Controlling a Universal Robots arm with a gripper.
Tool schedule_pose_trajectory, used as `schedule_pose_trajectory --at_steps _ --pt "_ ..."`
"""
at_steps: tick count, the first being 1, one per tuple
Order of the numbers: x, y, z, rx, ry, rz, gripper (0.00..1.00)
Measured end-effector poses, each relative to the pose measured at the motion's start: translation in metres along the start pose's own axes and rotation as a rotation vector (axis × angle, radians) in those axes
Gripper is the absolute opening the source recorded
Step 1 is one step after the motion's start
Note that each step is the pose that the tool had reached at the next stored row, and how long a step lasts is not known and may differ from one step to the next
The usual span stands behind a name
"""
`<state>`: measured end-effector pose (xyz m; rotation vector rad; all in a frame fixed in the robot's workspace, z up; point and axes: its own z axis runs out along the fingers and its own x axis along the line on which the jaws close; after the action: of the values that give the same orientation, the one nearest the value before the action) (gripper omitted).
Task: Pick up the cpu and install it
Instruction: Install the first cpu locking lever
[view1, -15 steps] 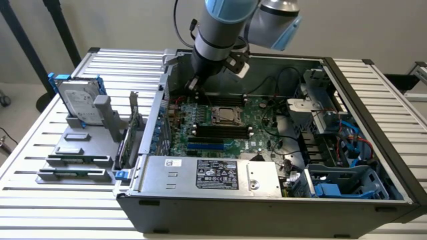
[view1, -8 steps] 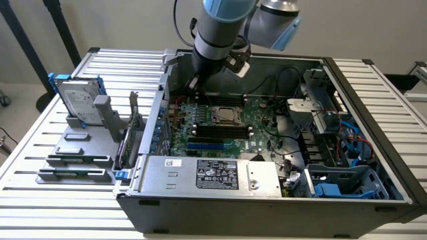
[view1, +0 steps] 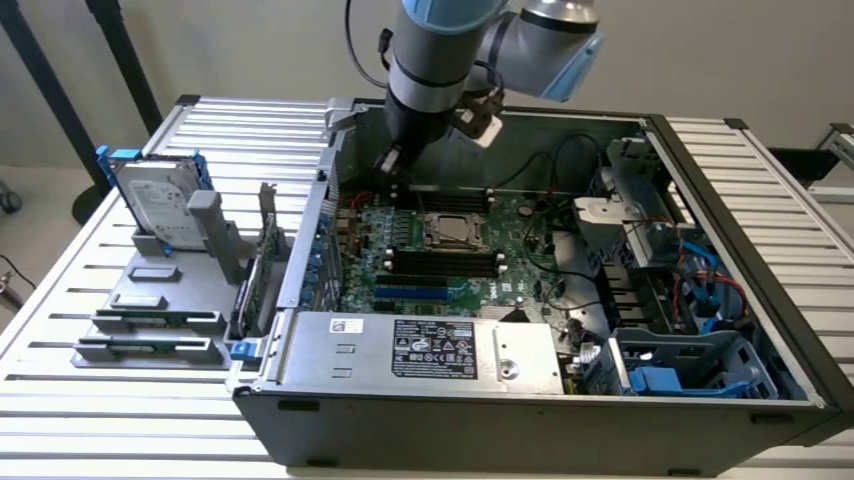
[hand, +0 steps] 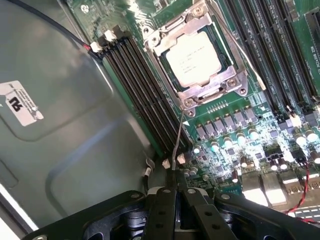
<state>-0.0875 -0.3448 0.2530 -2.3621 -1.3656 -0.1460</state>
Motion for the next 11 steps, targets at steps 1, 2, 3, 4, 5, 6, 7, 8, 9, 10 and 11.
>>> schedule_pose_trajectory --at_steps 1,2,3,4,5,6,7,8,9,10,11 --pt "0.0001 -0.0001 -0.0002 -0.0077 0.0043 -0.002 0.11" --pt "0.0001 -0.0001 -0.0003 -0.016 0.009 -0.005 0.11" --pt "0.0001 -0.0001 -0.0003 -0.0237 0.0134 -0.008 0.11" --pt "0.0002 -0.0001 -0.0004 -0.0324 0.0182 -0.011 0.11" --pt "0.0002 -0.0002 -0.0006 -0.0412 0.0229 -0.015 0.11" --pt "0.0003 -0.0002 -0.0007 -0.0501 0.0279 -0.019 0.11" --pt "0.0003 -0.0002 -0.0008 -0.0589 0.0328 -0.023 0.11" --pt "0.0004 -0.0001 -0.0009 -0.0673 0.0374 -0.027 0.11" --pt "0.0006 0.0001 -0.0011 -0.0752 0.0417 -0.031 0.11" --pt "0.0008 0.0003 -0.0011 -0.0828 0.0458 -0.034 0.11" --pt "0.0009 0.0006 -0.0012 -0.0902 0.0499 -0.038 0.11"
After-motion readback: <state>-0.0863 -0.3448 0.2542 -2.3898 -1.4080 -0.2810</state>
